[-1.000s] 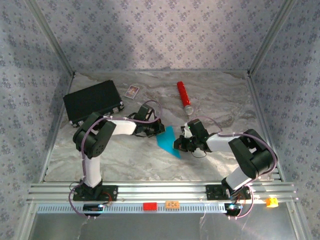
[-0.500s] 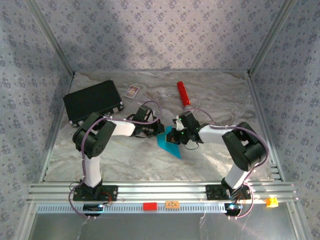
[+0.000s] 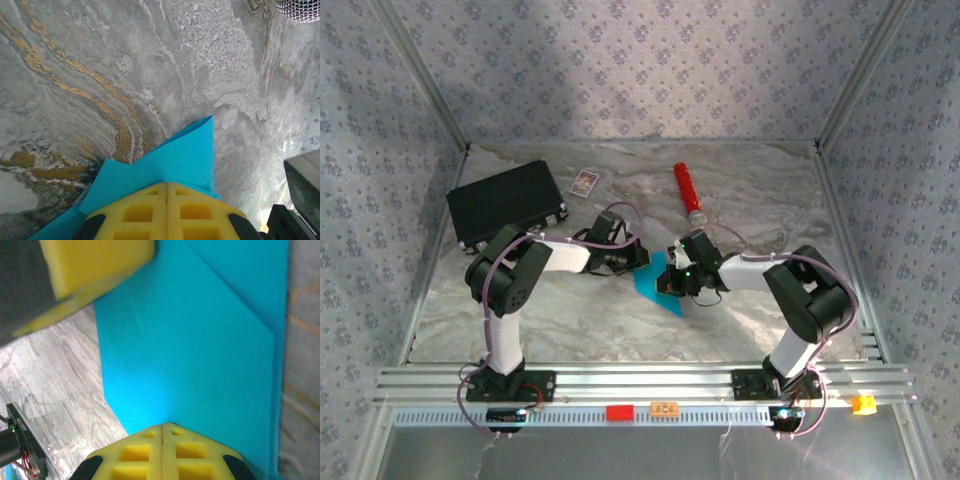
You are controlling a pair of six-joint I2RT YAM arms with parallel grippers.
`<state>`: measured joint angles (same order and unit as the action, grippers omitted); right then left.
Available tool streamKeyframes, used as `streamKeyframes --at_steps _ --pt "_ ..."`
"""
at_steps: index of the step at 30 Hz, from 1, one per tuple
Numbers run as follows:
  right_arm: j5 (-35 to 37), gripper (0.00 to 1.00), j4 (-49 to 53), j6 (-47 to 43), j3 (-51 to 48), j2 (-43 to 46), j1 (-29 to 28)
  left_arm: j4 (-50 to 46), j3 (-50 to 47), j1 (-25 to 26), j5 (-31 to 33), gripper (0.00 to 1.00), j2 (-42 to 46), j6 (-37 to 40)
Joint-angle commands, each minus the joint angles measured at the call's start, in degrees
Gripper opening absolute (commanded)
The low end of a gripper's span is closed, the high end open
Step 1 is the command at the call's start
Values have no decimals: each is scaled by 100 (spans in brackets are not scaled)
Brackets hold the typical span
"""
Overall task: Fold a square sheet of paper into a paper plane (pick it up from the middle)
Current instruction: Fourth fold the wing at the center of the table.
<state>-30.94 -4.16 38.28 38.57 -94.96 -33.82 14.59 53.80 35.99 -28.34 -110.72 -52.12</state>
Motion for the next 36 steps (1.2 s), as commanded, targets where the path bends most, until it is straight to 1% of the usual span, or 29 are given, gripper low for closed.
streamKeyframes --at_steps 1,10,18,25,32,36 --pt "-88 5 285 17 -409 235 66 -414 -195 -90 259 0 -291 44" --pt "-280 7 -75 256 -1431 1019 245 -416 -193 -85 223 0 -318 42" --pt "-115 8 -139 527 -2150 1634 272 -427 -186 -92 237 0 -266 26" --pt "381 8 449 512 -2272 2318 157 -427 -176 -92 232 0 -288 10" --pt "412 9 649 551 -2470 2802 137 -386 -202 -85 232 0 -276 -18" --pt "437 9 796 574 -2322 3039 138 -378 -198 -91 206 0 -273 -26"
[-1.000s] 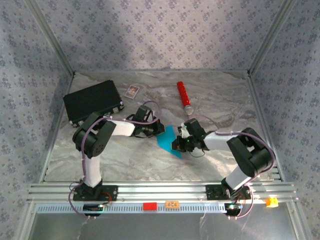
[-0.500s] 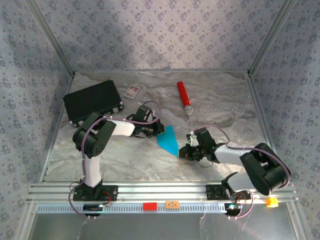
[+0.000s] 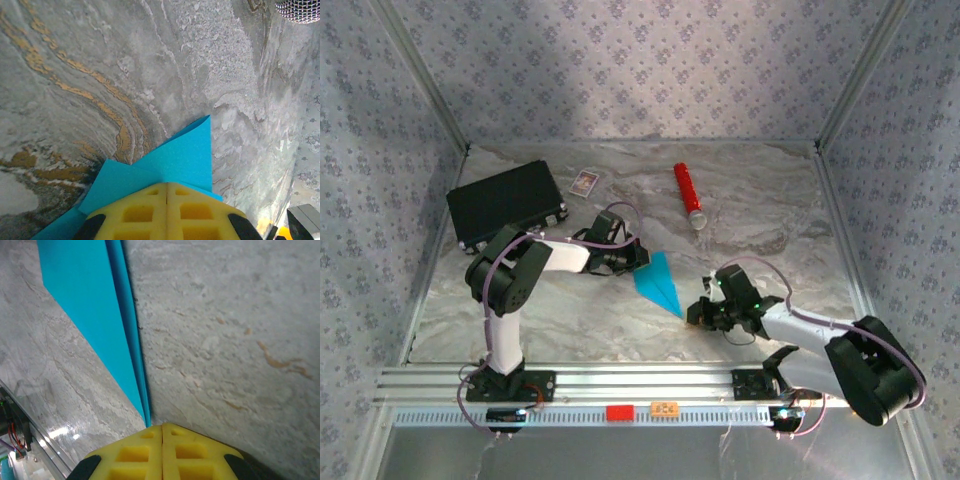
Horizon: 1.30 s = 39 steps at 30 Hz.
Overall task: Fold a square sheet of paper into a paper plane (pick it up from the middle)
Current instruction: Fourth fold the wing at the center of the table, then turn over the paper at the center of the table.
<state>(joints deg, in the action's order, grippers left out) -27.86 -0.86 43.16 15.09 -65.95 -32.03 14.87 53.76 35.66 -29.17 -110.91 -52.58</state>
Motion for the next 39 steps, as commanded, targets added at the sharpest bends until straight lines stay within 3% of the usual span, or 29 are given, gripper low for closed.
streamKeyframes --at_steps 1,5,14,25,39 --pt "123 10 477 96 76 178 -43 -410 -182 -58 283 0 -255 15" --pt "92 12 395 183 269 224 -49 -415 -181 -49 258 0 -249 11" --pt "-196 29 -12 395 317 -50 -56 -433 -202 -50 277 0 -225 -7" --pt "-511 28 -442 522 369 -712 -54 -426 -187 -50 247 0 -251 -25" --pt "-442 30 -980 555 453 -729 179 -386 -208 -48 240 0 -247 -42"
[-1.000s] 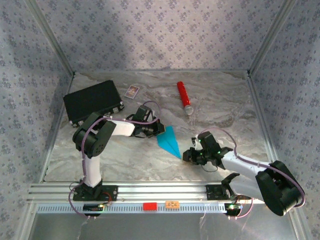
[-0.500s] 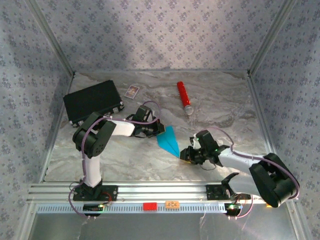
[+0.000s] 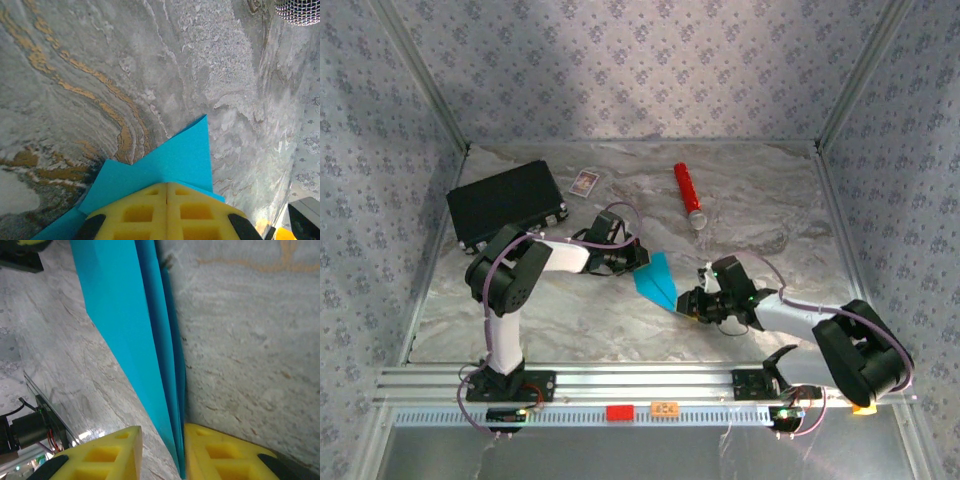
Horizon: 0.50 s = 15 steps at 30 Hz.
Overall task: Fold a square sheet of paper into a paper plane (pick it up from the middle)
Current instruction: Turn over the paper at the center of the table.
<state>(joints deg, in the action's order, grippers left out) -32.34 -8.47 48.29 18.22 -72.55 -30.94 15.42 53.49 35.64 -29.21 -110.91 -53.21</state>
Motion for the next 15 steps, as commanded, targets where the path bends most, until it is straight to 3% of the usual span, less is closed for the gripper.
streamKeyframes --at_steps 1,15 --pt "-37 30 -306 41 143 -98 96 -436 -186 -46 241 0 -245 21" --pt "-291 30 -734 16 163 -311 289 -409 -191 -56 221 0 -220 4"
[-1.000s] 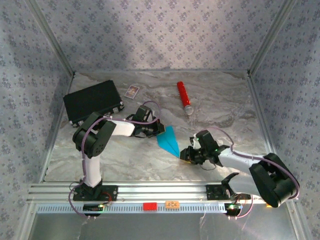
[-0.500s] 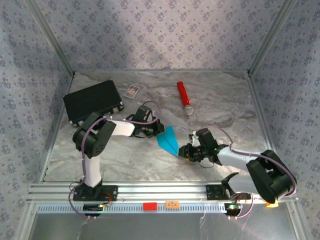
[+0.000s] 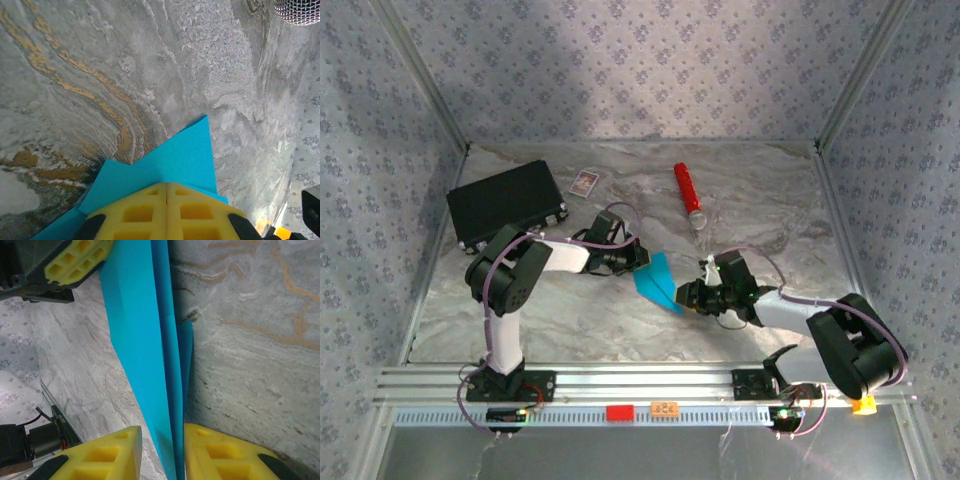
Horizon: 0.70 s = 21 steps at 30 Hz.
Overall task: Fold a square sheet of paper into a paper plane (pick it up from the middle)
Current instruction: Turn over the paper at the center of the table.
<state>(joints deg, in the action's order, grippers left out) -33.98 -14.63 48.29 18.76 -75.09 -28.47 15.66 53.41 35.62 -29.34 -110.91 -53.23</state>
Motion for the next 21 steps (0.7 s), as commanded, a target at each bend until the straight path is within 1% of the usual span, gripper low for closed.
streamKeyframes --at_steps 1,8,14,19,21 --pt "-135 29 -134 18 93 -56 44 -434 -179 -50 227 0 -228 -2" --pt "-205 28 -213 32 75 -81 92 -435 -179 -48 224 0 -227 -3" --pt "-345 23 -276 12 73 -126 113 -424 -186 -45 227 0 -170 -21" --pt "-320 17 -190 -41 70 -114 138 -428 -148 -39 217 0 -70 -21" --pt "-341 13 -172 -62 73 -101 156 -395 -146 -43 194 2 7 -34"
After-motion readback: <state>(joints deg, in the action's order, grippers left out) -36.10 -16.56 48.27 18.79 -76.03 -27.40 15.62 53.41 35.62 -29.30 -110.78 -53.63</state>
